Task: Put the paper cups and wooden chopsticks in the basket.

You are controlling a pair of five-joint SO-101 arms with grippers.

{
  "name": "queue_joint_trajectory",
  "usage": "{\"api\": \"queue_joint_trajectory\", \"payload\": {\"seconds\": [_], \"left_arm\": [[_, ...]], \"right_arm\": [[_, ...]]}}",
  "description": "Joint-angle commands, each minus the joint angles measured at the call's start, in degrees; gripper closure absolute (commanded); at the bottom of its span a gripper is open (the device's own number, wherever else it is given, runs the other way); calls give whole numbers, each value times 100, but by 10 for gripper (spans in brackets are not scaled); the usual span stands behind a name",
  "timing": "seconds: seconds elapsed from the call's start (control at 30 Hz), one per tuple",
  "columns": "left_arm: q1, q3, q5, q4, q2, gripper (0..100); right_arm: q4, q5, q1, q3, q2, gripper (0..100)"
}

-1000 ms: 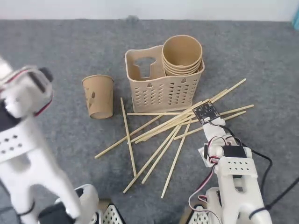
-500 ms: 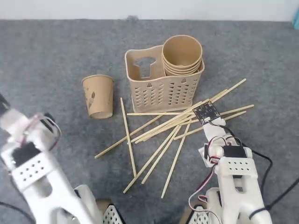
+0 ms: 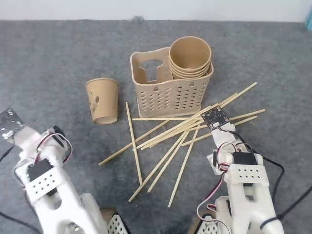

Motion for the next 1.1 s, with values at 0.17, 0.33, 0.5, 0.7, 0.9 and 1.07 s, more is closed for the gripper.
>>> {"api": "queue_joint_trajectory", "payload": {"seconds": [0.17, 0.33, 0.5, 0.7, 0.9, 1.07], "left_arm": [[-220, -57, -18, -246, -149, 794], [-413, -40, 352, -492, -149, 794], [-422, -66, 378, -527, -62, 794], [-457, -936, 387, -695, 1679, 794], [-642, -2923, 545, 589, 4141, 794], [-747, -4303, 554, 1442, 5574, 794]], "right_arm": [[681, 9, -1226, -633, -207, 989], [1684, 0, -2422, -2303, -189, 989], [1103, 0, -3662, -3103, -145, 989], [-1156, 0, -4400, -2646, 268, 991], [-3503, 44, -4813, -2716, 1859, 991], [-4901, 44, -5147, -2936, 3231, 991]]}}
